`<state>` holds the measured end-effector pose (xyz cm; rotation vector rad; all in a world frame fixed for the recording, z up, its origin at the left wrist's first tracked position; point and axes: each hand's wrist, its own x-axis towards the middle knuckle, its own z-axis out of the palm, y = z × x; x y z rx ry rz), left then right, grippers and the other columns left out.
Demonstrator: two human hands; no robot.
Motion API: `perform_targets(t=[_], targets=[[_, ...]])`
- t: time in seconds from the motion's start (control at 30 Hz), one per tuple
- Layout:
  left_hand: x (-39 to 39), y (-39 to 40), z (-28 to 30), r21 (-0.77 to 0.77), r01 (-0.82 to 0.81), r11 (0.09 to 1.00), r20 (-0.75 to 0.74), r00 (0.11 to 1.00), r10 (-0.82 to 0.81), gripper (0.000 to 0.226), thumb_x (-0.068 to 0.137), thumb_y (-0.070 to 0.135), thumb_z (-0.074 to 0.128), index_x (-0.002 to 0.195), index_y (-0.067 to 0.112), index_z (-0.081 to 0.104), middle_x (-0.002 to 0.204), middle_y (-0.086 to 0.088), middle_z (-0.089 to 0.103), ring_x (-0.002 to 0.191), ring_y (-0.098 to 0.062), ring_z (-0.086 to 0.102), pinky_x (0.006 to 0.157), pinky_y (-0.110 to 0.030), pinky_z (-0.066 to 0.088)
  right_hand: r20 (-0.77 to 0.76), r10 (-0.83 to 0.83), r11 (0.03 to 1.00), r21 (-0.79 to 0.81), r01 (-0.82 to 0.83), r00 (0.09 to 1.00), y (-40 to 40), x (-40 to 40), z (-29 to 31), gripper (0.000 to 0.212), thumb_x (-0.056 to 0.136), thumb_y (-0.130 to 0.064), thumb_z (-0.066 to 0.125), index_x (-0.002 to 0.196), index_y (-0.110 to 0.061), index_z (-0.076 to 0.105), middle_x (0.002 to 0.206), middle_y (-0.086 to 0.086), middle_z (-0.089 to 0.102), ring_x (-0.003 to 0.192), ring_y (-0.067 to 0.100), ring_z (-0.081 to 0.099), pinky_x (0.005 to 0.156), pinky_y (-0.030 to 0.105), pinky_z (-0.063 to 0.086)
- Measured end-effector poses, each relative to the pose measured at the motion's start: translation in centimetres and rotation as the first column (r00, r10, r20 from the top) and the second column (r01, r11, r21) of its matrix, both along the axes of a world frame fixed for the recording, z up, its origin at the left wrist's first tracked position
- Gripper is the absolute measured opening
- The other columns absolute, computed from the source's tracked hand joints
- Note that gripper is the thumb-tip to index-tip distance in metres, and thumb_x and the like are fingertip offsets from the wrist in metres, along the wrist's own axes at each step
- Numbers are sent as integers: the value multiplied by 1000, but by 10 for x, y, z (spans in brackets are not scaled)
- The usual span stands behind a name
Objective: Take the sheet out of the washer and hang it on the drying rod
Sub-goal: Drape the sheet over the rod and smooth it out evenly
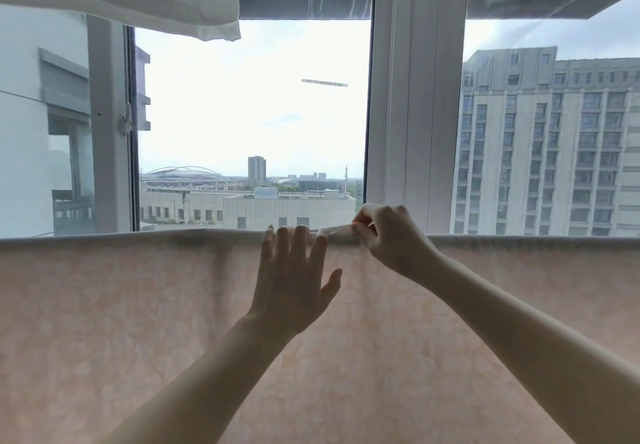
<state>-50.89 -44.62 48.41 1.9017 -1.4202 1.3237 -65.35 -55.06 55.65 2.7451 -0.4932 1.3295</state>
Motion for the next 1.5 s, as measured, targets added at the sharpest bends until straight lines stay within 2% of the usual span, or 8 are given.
perform_targets(t=[0.27, 0.47, 0.57, 0.77, 0.93, 1.1, 1.3, 1.5], targets=[[5, -12, -4, -54, -7, 999, 24, 1000, 8, 57, 90, 58, 45, 128, 17, 56, 119, -16, 57, 111, -35, 52, 99, -59, 38, -38, 89, 995, 42, -87, 995, 1, -7, 0, 10, 94, -7, 59, 102, -6, 64, 86, -7, 60, 67, 1, 58, 61, 6, 46], [16, -9, -5, -69, -12, 998, 41, 999, 15, 61, 90, 61, 43, 133, 19, 53, 117, -16, 56, 109, -35, 52, 98, -58, 39, -153, 43, 986, 164, -17, 987, -26, -51, 7, 10, 91, -15, 64, 102, -14, 65, 93, -5, 66, 85, 8, 66, 81, 13, 53], [15, -11, -4, -80, -34, 996, 47, 998, 38, 61, 90, 63, 41, 133, 21, 53, 116, -16, 55, 107, -35, 52, 97, -58, 40, -79, 84, 980, 189, -68, 993, -31, -56, 3, 12, 88, -17, 69, 99, -14, 68, 90, -7, 68, 84, 0, 65, 80, 5, 49], [15, -13, -1, -95, -46, 994, 60, 997, 51, 60, 91, 63, 38, 131, 20, 54, 111, -16, 54, 102, -35, 51, 94, -56, 41, -6, 66, 991, 119, -65, 998, -34, -40, -2, 9, 89, -14, 67, 89, -20, 60, 84, -7, 65, 78, 2, 62, 73, 7, 47], [16, -11, -3, -81, -54, 995, 103, 993, 62, 60, 93, 61, 37, 134, 19, 52, 113, -17, 55, 103, -35, 51, 94, -56, 42, 188, 13, 995, 91, -31, 982, -46, -47, 1, 7, 91, -15, 63, 91, -18, 56, 82, -6, 62, 74, 4, 60, 68, 8, 46], [0, -22, -3, -59, -113, 992, 42, 992, 115, 63, 93, 62, 34, 133, 17, 52, 118, -19, 55, 110, -39, 52, 103, -61, 35, 105, 61, 988, 139, -75, 993, -47, -57, 4, 1, 93, -12, 61, 93, -12, 60, 85, -2, 65, 79, 8, 62, 73, 13, 50], [-39, -47, -4, -46, 53, 998, 54, 997, -51, 62, 94, 59, 39, 134, 14, 52, 127, -15, 55, 118, -36, 52, 106, -59, 33, 66, 53, 984, 164, -63, 996, -50, -64, 6, 6, 91, -12, 64, 89, -16, 61, 79, -10, 62, 77, 2, 61, 70, 6, 47], [-60, -68, -9, -87, 97, 991, 8, 995, -97, 59, 92, 55, 45, 132, 14, 54, 130, -14, 56, 123, -36, 50, 112, -57, 28, 31, 15, 989, 144, -19, 999, -51, -69, 2, 5, 90, -14, 65, 89, -17, 61, 78, -9, 63, 75, 4, 63, 72, 17, 55]])
